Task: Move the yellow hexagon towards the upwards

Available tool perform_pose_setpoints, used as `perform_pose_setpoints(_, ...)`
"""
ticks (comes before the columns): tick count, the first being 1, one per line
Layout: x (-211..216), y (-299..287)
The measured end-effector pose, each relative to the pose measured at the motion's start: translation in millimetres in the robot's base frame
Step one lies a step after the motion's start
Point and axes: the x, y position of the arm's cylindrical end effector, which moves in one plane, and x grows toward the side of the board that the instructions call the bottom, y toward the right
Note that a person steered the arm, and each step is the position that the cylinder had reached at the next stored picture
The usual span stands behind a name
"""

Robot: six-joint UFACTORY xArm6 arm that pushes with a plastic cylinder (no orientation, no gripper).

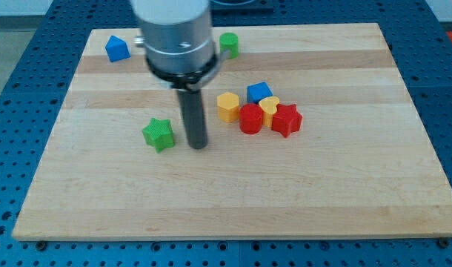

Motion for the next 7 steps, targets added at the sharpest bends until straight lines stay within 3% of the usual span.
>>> perform_pose_setpoints(1, -14.7, 14.8)
perform_pose_setpoints(3, -97.7, 19.7)
perform_pose_setpoints(4, -109.2, 19.7)
perform_pose_setpoints(7, -62.4, 23.3)
